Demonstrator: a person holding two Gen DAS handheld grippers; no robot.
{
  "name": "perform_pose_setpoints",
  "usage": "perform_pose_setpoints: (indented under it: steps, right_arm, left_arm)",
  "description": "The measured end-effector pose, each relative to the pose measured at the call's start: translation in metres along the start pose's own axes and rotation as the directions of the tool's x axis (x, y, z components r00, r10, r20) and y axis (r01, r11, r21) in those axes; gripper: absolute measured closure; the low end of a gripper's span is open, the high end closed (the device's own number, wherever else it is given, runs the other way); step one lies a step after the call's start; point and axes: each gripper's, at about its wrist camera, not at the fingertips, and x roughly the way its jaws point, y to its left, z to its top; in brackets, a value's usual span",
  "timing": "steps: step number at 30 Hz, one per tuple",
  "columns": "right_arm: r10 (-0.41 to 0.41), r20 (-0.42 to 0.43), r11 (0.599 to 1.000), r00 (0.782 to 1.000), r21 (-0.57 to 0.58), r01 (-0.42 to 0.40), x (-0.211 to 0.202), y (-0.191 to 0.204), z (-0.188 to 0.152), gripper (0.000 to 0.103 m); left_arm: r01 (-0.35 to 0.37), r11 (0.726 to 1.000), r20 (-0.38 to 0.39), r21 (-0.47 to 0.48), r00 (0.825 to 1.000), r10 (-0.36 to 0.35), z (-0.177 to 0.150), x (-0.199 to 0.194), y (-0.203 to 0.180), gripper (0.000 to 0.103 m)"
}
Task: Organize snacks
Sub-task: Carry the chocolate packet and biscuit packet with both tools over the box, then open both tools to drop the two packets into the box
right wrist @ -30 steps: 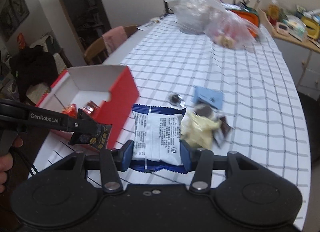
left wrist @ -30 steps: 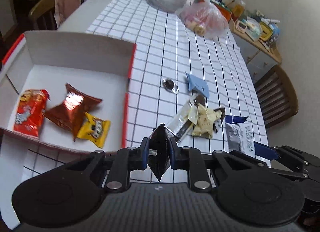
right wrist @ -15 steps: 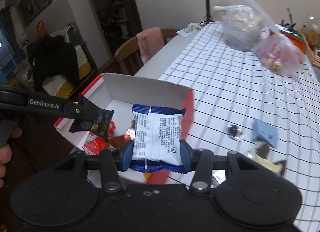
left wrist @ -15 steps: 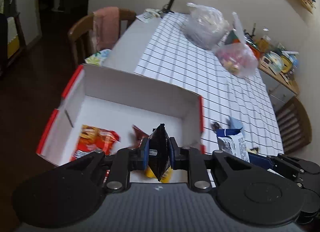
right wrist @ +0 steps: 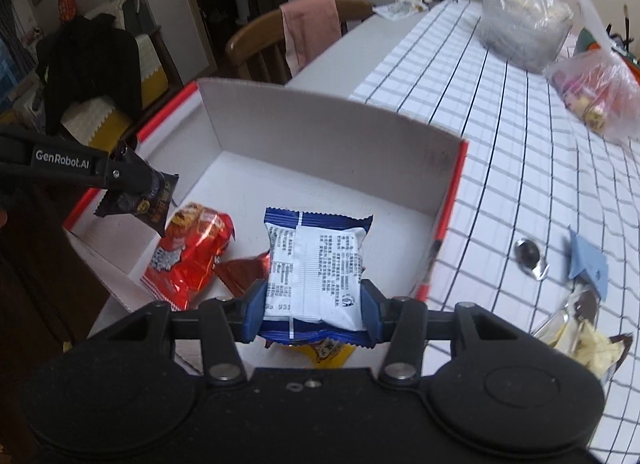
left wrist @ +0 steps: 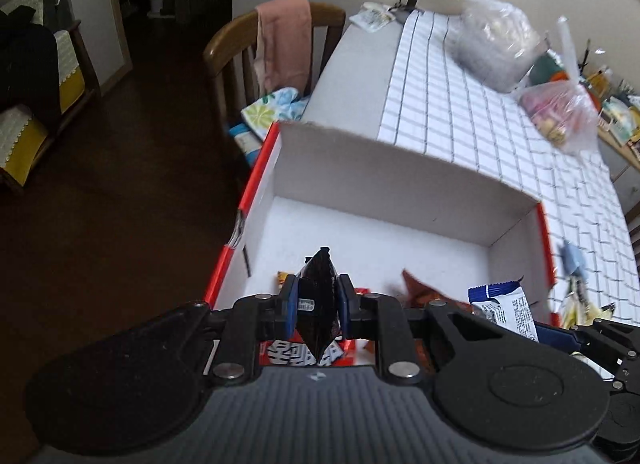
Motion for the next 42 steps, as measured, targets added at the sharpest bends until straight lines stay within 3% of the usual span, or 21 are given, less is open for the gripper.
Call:
perform_pose_setpoints:
  steps: [13, 19, 28, 30, 32, 36, 42]
  right_arm:
    - [-0.016, -0.027, 0.999, 1.0, -0.045, 0.014, 0.014, 0.017, -0.005, 0.058]
    - [-0.003, -0.023, 0.999, 1.0, -0.036, 0.002, 0.009, 0.014, -0.006, 0.055]
    - [0.033, 0.031, 0.999, 0.999, -0.005, -0.033, -0.019, 0.005, -0.007, 0.045]
    - [0.038, 0.05, 0.999, 0.998, 0.005, -0.039, -0.027, 0.003, -0.008, 0.043]
    - [0.045, 0.071, 0.999, 0.996, 0.007, -0.046, -0.037, 0.002, -0.009, 0.041]
    - [0.052, 0.107, 0.998, 0.993, 0.018, -0.054, -0.055, -0.001, -0.011, 0.039]
    - [0.059, 0.17, 0.996, 0.984, 0.05, -0.068, -0.083, -0.01, -0.017, 0.027]
  left_arm:
    - [-0.002, 0.998, -0.057, 0.056, 0.998, 0.005, -0.015, 0.022, -0.003, 0.083]
    - [0.01, 0.998, -0.054, 0.067, 0.999, -0.006, -0.019, 0.021, -0.005, 0.083]
    - [0.051, 0.996, -0.048, 0.073, 0.998, -0.048, -0.026, 0.01, -0.005, 0.073]
    - [0.064, 0.995, -0.037, 0.079, 0.997, -0.061, -0.029, 0.004, -0.007, 0.068]
    - [0.074, 0.994, -0.018, 0.081, 0.997, -0.073, -0.031, -0.003, -0.009, 0.048]
    - [0.094, 0.991, 0.015, 0.095, 0.995, -0.096, -0.033, -0.018, -0.016, 0.045]
    - [0.11, 0.983, 0.072, 0.149, 0.99, -0.122, -0.038, -0.042, -0.035, 0.036]
